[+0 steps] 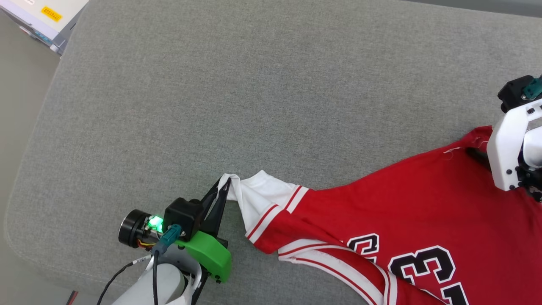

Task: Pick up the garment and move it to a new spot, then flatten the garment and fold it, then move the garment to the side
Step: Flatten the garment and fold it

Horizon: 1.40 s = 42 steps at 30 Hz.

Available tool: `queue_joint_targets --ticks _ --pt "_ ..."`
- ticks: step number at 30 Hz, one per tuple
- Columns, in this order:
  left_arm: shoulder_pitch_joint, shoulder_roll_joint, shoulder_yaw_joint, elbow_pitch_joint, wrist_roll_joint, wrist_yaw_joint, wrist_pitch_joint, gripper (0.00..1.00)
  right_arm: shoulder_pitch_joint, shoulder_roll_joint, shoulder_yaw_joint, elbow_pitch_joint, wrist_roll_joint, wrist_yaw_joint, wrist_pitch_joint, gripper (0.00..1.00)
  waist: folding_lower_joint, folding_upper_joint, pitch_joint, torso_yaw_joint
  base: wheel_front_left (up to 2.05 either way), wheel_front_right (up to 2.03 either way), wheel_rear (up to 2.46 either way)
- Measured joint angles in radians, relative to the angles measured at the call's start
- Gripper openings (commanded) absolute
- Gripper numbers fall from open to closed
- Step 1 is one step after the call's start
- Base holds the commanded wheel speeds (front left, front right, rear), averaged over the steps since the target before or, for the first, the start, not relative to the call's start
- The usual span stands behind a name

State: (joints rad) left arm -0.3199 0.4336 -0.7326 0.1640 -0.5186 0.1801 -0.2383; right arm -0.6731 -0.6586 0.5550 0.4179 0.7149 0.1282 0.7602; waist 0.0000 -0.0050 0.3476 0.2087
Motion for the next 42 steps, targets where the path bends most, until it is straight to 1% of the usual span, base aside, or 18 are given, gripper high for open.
queue_joint_targets --ticks 3,9,13,17,23,27,30,36,42 --pt "0.0 0.0 0.0 0.014 0.0 -0.002 0.0 0.0 -0.002 0.01 0.021 0.011 0.014 0.001 -0.061 0.0 0.0 0.0 -0.011 -0.007 0.0 0.0 0.0" --pt "0.002 0.003 0.004 0.032 -0.001 -0.008 -0.008 0.0 -0.003 0.039 0.055 0.058 0.035 0.003 -0.239 0.0 0.0 0.0 -0.064 -0.026 0.0 0.0 0.0" --pt "0.007 0.019 0.015 0.024 -0.002 -0.008 -0.009 0.0 -0.003 0.039 0.065 0.06 0.04 0.003 -0.357 0.0 0.0 0.0 -0.114 -0.04 0.0 0.0 0.0" --pt "0.006 0.049 0.041 -0.005 -0.007 -0.005 -0.009 0.0 -0.001 0.032 0.057 0.056 0.052 0.003 -0.456 0.0 0.0 0.0 -0.166 -0.057 0.0 0.0 0.0" --pt "-0.042 0.079 0.075 -0.056 -0.008 -0.003 -0.004 0.0 0.003 0.018 -0.003 0.007 0.055 0.003 -0.578 0.0 0.0 0.0 -0.227 -0.086 0.0 0.0 0.0" --pt "-0.129 0.094 0.096 -0.088 -0.003 -0.01 0.015 0.0 0.006 0.014 -0.058 -0.053 0.048 0.003 -0.604 0.0 0.0 0.0 -0.246 -0.112 0.0 0.0 0.0" --pt "-0.212 0.105 0.114 -0.104 0.0 -0.028 0.033 0.0 0.005 0.012 -0.105 -0.105 0.035 0.003 -0.601 0.0 0.0 0.0 -0.249 -0.131 0.0 0.0 0.0" --pt "-0.429 0.106 0.128 -0.089 0.031 -0.084 0.069 0.0 -0.034 0.018 -0.203 -0.187 -0.022 0.003 -0.562 0.0 0.0 0.0 -0.21 -0.149 0.0 0.0 0.0" --pt "-0.703 0.07 0.131 -0.013 0.062 -0.16 0.099 0.0 -0.185 0.052 -0.296 -0.222 -0.098 0.003 -0.513 0.0 0.0 0.0 -0.131 -0.162 0.0 0.0 0.0"
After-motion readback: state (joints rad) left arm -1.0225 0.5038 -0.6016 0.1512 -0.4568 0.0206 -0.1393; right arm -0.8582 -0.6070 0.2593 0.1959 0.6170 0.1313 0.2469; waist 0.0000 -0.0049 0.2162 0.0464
